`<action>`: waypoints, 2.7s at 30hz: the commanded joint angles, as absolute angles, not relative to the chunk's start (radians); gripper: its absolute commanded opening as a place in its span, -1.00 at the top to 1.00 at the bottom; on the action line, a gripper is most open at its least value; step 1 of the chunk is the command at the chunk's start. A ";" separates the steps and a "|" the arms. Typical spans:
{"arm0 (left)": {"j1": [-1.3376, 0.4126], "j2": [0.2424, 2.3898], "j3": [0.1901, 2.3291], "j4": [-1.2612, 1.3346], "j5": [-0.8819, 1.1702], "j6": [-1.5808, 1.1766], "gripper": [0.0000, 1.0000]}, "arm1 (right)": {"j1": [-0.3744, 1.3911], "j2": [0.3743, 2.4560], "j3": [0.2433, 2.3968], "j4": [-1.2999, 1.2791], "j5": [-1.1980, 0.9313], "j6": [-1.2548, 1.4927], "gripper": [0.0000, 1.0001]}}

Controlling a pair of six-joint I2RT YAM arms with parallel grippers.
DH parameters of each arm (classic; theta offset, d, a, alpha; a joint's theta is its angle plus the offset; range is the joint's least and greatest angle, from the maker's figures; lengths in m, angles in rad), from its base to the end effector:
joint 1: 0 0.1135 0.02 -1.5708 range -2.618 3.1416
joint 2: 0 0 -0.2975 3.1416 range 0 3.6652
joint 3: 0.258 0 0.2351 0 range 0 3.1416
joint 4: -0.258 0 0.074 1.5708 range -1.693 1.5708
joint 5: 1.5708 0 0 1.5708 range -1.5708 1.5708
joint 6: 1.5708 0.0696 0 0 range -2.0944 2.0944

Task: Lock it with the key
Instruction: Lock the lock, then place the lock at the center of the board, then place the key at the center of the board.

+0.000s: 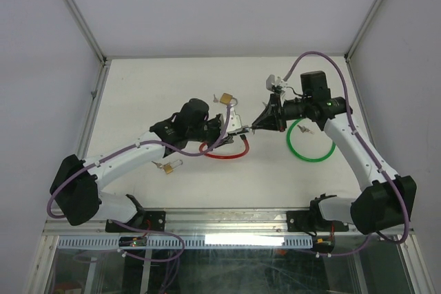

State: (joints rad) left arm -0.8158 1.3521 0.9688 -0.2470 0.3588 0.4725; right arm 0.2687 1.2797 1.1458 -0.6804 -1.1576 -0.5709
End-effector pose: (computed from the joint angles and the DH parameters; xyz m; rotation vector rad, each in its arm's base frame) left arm 0.1886 -0.2361 0.2925 1.4877 1.6422 -0.5859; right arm 0.2124 0.1246 0.3534 -1.2794 1.6022 1.1633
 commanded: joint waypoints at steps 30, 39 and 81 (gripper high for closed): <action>-0.402 1.353 1.048 -0.154 0.744 0.117 1.00 | 0.181 1.262 0.785 0.054 -1.147 0.008 1.00; -0.124 1.495 0.999 0.097 0.802 -0.308 1.00 | 0.337 1.500 0.783 0.170 -1.048 0.091 1.00; 0.140 1.143 0.829 0.140 0.187 -0.268 -0.98 | 0.585 1.740 1.583 -0.362 -0.499 -0.359 -0.06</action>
State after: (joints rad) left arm 0.1436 1.1938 0.8619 0.0387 0.1539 -0.2462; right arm 0.6128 1.9503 1.6314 -0.3363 -0.5457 -0.1951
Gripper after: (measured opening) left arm 0.989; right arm 0.523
